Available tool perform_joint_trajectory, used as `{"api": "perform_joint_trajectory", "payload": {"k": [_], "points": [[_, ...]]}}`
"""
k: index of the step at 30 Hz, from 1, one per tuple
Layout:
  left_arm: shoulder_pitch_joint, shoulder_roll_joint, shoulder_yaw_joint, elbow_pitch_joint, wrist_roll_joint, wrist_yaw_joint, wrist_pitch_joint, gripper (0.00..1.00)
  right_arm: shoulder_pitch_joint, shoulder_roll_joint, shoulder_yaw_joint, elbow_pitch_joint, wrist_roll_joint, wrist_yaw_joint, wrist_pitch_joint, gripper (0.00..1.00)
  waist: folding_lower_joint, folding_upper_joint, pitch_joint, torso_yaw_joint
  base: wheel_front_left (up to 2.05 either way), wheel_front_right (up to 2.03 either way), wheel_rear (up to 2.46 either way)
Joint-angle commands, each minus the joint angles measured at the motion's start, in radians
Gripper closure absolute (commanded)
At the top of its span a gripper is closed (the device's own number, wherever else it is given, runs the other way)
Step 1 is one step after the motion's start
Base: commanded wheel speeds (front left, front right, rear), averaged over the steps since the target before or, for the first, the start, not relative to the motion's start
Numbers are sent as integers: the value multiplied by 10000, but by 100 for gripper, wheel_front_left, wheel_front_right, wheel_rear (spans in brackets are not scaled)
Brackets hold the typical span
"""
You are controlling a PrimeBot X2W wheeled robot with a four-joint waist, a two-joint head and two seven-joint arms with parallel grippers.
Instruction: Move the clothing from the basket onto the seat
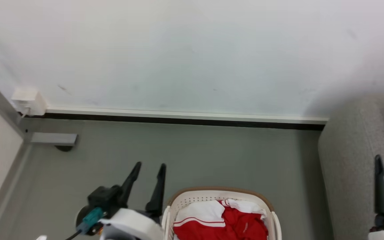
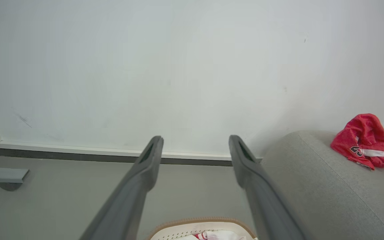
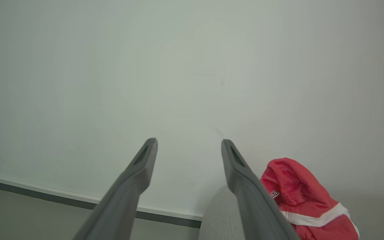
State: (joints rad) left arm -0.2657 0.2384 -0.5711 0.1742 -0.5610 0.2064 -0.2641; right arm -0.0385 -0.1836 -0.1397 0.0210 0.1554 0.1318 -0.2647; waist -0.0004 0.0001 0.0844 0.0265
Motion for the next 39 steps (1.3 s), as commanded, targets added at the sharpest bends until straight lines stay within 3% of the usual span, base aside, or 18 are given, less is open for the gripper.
{"api": "perform_joint_trajectory", "payload": {"k": [1,8,18,28,34,39], "points": [[329,30,257,-37,263,-108,-4,0,214,134,108,-79,-80,-22,6,0,4,-1,-160,208,0,0,0],[1448,-145,1914,96,1481,-1133,-5,0,900,683,583,10,-268,-22,6,0,4,-1,-444,483,0,0,0],[2674,-911,3932,457,2968,-2410,-5,0,1783,1172,553,585,-274,-22,6,0,4,-1,-939,473,0,0,0],[3012,-1494,5178,714,3744,-3007,-5,0,1735,1305,554,1066,-116,-22,6,0,4,-1,-971,164,0,0,0],[2803,-1696,5293,644,4096,-3195,-5,0,1458,1313,559,882,-81,-22,6,0,4,-1,-743,-131,0,0,0],[2163,-1784,4741,1023,4281,-3290,-5,0,1061,1307,567,445,-61,-22,6,0,4,-1,-33,-386,0,0,0]]}}
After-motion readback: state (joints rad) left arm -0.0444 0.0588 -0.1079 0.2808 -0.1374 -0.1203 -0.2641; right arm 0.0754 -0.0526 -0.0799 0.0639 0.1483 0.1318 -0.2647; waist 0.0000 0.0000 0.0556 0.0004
